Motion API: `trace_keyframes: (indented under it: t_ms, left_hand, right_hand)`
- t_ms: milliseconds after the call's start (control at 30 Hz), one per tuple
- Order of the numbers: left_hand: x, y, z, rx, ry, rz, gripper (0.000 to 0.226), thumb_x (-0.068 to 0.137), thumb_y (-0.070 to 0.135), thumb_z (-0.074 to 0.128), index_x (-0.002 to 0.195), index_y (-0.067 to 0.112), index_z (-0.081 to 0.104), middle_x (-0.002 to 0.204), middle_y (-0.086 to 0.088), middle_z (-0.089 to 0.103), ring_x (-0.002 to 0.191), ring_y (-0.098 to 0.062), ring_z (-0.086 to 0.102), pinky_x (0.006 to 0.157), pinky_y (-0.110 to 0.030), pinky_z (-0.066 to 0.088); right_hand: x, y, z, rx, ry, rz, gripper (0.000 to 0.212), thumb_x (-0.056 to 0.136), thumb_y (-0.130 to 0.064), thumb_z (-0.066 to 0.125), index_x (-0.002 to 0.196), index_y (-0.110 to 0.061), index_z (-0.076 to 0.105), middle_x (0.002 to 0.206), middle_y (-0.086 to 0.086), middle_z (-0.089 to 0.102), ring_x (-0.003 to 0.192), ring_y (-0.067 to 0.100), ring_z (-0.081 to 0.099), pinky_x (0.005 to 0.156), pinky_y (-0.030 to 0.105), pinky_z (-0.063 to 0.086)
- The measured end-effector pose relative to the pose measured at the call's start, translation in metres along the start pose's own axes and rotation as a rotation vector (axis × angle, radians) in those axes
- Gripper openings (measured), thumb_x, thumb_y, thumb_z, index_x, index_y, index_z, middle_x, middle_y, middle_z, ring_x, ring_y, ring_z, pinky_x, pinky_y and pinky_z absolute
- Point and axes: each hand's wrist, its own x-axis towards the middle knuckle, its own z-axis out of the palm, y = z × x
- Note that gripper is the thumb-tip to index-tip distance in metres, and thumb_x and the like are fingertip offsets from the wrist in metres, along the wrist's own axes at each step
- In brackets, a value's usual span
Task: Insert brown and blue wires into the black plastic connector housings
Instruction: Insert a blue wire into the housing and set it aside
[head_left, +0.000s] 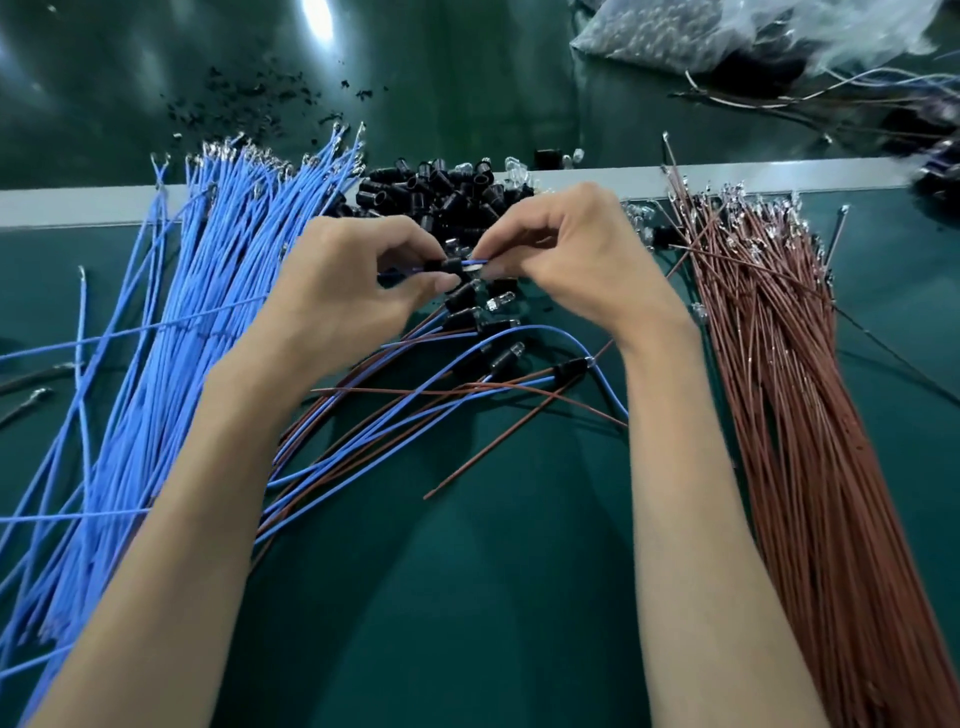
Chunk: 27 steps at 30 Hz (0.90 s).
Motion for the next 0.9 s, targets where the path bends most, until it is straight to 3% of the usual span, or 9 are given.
trace_keyframes:
  t_ms: [133,233,367,433,533,700,800,900]
  left_hand:
    - [0.000,0.002,0.008,-0.010,-0.033,0.013,0.020,0.085,0.024,0.072,0.100,0.012,0.070,0.077,-0.002,0.069,0.072,-0.024,0.064,0.076,-0.041,0.053]
    - [0.000,0.000,0.007,0.000,-0.035,0.025,0.017,0.087,0.023,0.068,0.099,0.011,0.071,0.076,0.000,0.069,0.068,-0.018,0.063,0.074,-0.042,0.053]
    - [0.001,-0.008,0.006,0.076,-0.031,-0.024,0.010,0.088,0.020,0.067,0.093,0.012,0.069,0.076,-0.004,0.069,0.066,-0.020,0.060,0.069,-0.037,0.050]
    - [0.000,-0.010,0.007,0.081,-0.033,-0.052,0.007,0.089,0.019,0.065,0.093,0.014,0.068,0.075,-0.002,0.068,0.059,-0.014,0.052,0.063,-0.031,0.046]
    - [0.000,-0.011,0.011,0.079,-0.037,-0.065,0.008,0.091,0.018,0.061,0.095,0.016,0.067,0.076,-0.001,0.066,0.060,-0.017,0.050,0.064,-0.035,0.047]
    - [0.000,-0.010,0.014,0.109,-0.026,-0.026,0.014,0.091,0.029,0.063,0.090,0.016,0.067,0.073,0.002,0.061,0.067,-0.021,0.052,0.068,-0.040,0.048]
    - [-0.001,-0.009,0.014,0.078,-0.015,0.017,0.017,0.091,0.025,0.064,0.089,0.009,0.067,0.078,-0.004,0.064,0.073,-0.023,0.056,0.070,-0.042,0.048]
    - [-0.001,-0.008,0.018,0.018,-0.002,0.040,0.014,0.090,0.017,0.064,0.088,0.004,0.067,0.078,-0.004,0.062,0.072,-0.021,0.055,0.069,-0.034,0.045]
  right_hand:
    - [0.002,-0.005,0.007,0.012,-0.010,-0.031,0.019,0.071,0.007,0.074,0.081,-0.010,0.075,0.069,-0.006,0.068,0.063,-0.005,0.060,0.065,0.011,0.049]
    - [0.002,-0.004,0.005,0.015,-0.028,-0.017,0.018,0.071,0.003,0.077,0.083,-0.010,0.073,0.070,-0.005,0.068,0.065,0.001,0.062,0.068,0.016,0.053]
    - [0.001,0.002,-0.003,-0.179,-0.132,0.088,0.025,0.066,-0.005,0.084,0.085,-0.020,0.074,0.076,-0.011,0.065,0.062,0.001,0.052,0.061,0.007,0.043]
    - [0.001,0.004,-0.005,-0.251,-0.174,0.119,0.026,0.067,-0.007,0.084,0.085,-0.023,0.075,0.086,-0.004,0.067,0.065,0.005,0.052,0.065,0.011,0.045]
    - [0.002,0.003,-0.002,-0.281,-0.177,0.122,0.024,0.070,-0.007,0.082,0.083,-0.026,0.075,0.095,0.001,0.061,0.068,0.009,0.050,0.069,0.018,0.045]
    - [0.000,0.008,-0.004,-0.244,-0.177,0.111,0.024,0.071,-0.008,0.081,0.082,-0.029,0.074,0.088,-0.005,0.052,0.067,0.007,0.048,0.063,0.006,0.039]
    - [-0.001,0.012,-0.007,-0.258,-0.157,0.119,0.026,0.068,-0.009,0.083,0.081,-0.030,0.073,0.088,-0.007,0.053,0.068,0.002,0.048,0.062,0.004,0.038]
    - [-0.002,0.016,-0.011,-0.245,-0.131,0.134,0.027,0.067,-0.009,0.084,0.078,-0.031,0.073,0.083,-0.013,0.051,0.069,0.002,0.048,0.062,0.003,0.038]
